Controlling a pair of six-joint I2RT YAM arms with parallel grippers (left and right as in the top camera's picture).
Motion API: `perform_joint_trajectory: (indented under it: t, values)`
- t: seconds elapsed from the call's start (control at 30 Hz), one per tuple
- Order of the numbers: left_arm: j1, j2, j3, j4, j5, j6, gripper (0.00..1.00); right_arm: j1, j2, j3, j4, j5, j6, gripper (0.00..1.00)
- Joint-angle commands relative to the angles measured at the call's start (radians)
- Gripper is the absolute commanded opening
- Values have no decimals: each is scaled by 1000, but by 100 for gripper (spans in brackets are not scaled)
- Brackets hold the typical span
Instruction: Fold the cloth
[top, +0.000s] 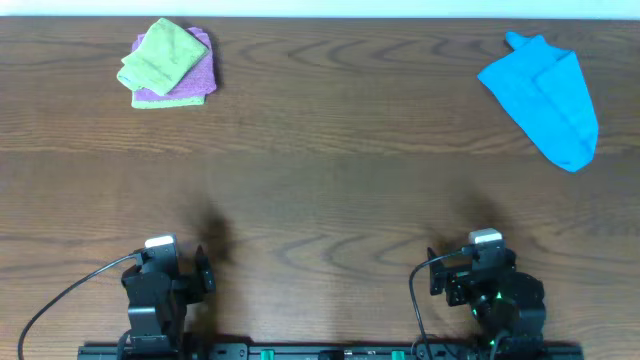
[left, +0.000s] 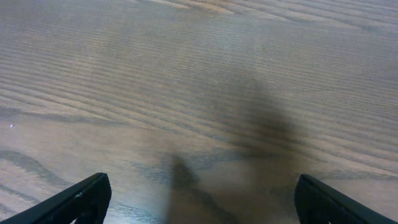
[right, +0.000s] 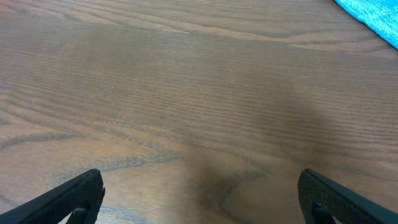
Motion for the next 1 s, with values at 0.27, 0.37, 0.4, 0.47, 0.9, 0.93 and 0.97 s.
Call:
perform_joint_trajectory:
  t: [0.27, 0.37, 0.4, 0.47, 0.9, 0.93, 0.97]
  values:
    - [2, -7, -16, -6, 4, 6, 95, -10, -10, -15, -5, 6, -8, 99]
    - [2, -7, -16, -6, 4, 6, 95, -10, -10, -15, -5, 6, -8, 99]
    - [2, -7, -16, -6, 4, 6, 95, -10, -10, -15, -5, 6, -8, 99]
    - [2, -7, -16, -6, 4, 6, 95, -10, -10, -15, -5, 5, -5, 99]
    - [2, -7, -16, -6, 4, 6, 95, -81, 388, 350, -98, 22, 220, 99]
    - [2, -7, -16, -6, 4, 6, 95, -95, 444, 406, -118, 22, 220, 99]
    - [2, -7, -16, -6, 4, 6, 95, -109, 501, 460, -138, 23, 220, 99]
